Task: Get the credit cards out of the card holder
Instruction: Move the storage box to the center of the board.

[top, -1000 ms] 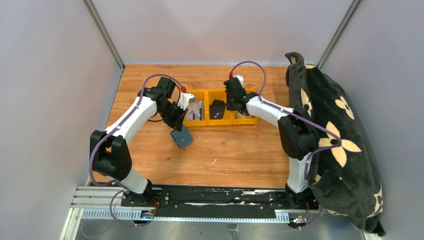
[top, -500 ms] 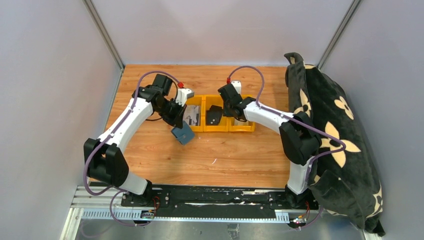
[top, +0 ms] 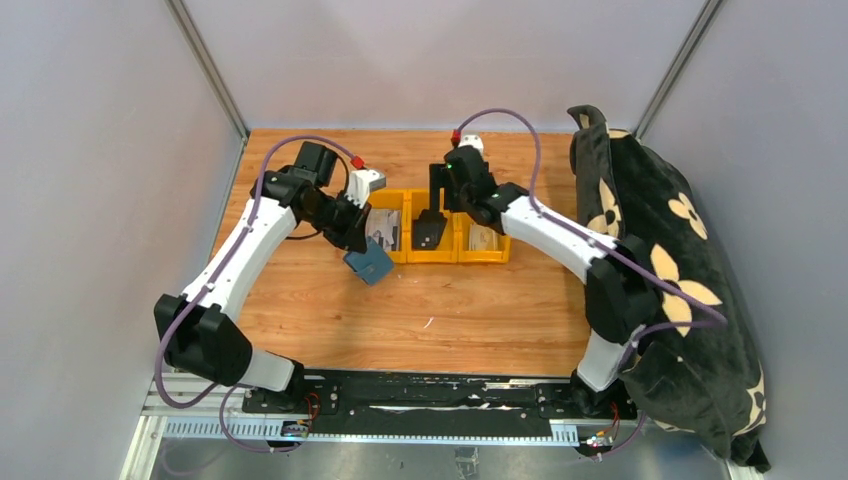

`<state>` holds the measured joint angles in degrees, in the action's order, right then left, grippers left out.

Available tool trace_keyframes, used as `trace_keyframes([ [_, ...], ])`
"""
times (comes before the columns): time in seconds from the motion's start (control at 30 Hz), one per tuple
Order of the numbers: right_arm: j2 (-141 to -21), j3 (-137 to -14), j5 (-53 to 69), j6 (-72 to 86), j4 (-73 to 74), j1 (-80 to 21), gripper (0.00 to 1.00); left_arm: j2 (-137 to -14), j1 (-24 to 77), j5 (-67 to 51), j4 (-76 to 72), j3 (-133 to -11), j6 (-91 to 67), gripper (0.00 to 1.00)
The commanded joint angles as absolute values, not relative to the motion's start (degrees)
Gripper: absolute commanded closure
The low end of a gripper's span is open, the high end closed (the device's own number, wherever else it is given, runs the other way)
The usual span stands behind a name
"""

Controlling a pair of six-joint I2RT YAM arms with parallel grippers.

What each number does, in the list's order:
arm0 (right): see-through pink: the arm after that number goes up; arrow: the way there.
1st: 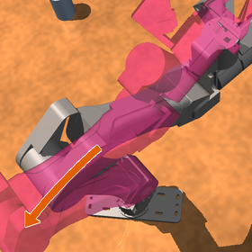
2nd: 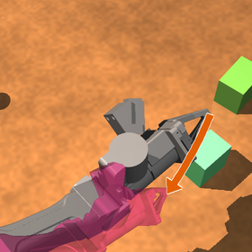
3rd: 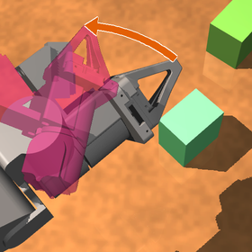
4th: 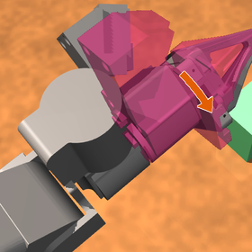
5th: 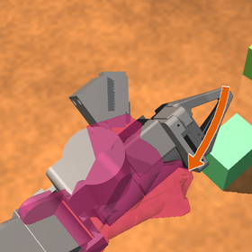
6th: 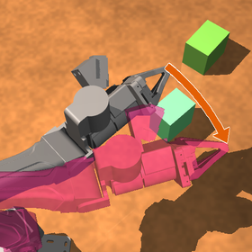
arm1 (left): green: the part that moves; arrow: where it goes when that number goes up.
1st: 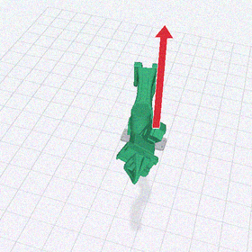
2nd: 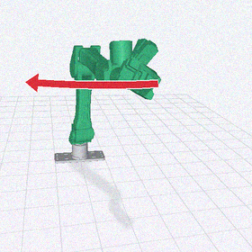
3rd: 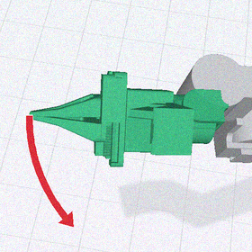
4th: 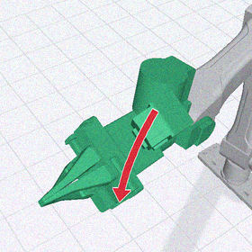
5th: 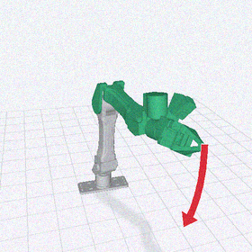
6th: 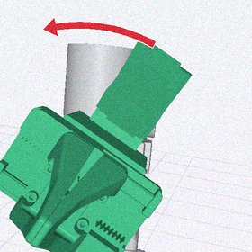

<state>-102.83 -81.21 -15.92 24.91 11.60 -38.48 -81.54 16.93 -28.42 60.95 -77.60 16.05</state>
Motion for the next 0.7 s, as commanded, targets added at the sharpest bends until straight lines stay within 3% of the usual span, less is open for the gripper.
trace_keyframes([
  [0.0,-89.1,-78.8,-0.4,21.4,7.2,-38.4,0.18,-78.2,17.0,-34.1,64.3,-80.1,19.1,1.00],
  [0.23,-79.2,-66.7,40.6,22.5,-6.8,-39.3,0.16,-72.4,17.0,-39.3,64.7,-83.1,20.7,1.00],
  [0.67,-84.4,-61.3,58.1,27.6,-19.0,-43.7,0.18,-66.8,17.0,-47.5,64.7,-87.4,18.8,1.00],
])
